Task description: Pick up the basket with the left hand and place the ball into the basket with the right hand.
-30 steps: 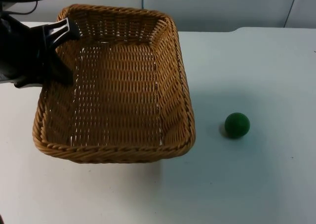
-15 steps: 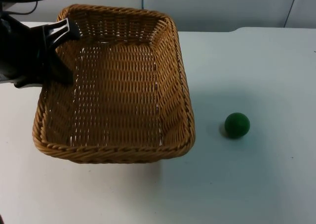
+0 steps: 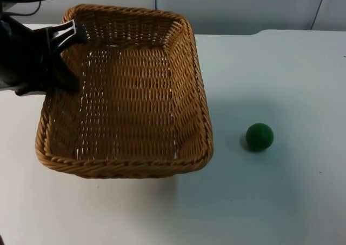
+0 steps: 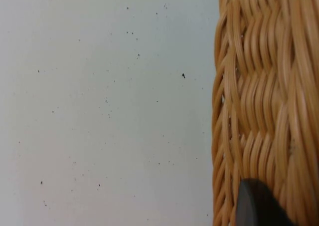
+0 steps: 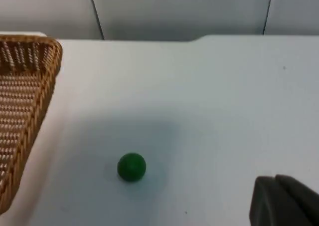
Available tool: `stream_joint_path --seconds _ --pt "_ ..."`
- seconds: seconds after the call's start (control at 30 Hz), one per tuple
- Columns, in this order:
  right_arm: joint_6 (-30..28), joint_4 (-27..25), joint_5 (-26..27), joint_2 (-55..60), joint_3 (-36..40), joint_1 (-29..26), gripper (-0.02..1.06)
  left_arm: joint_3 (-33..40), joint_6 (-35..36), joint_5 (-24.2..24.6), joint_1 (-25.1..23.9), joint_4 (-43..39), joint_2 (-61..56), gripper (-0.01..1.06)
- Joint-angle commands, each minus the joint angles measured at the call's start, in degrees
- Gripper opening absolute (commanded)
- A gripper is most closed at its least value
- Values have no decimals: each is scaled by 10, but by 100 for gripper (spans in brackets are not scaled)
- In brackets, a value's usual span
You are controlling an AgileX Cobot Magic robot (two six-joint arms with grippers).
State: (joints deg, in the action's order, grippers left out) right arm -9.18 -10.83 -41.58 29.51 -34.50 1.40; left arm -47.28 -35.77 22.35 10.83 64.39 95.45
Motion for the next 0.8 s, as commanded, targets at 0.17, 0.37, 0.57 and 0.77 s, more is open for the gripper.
stream_joint_path --seconds 0.17,0.37,0.57,0.77 --pt "2 2 23 256 -65 -1 11 0 2 -1 0 8 -10 0" --pt "2 1 -16 459 -168 0 55 0 2 -1 0 8 -10 0" --pt "2 2 -30 575 -246 56 59 0 2 -1 0 8 -10 0" --pt "2 7 -13 651 -284 145 59 0 2 -1 0 8 -10 0"
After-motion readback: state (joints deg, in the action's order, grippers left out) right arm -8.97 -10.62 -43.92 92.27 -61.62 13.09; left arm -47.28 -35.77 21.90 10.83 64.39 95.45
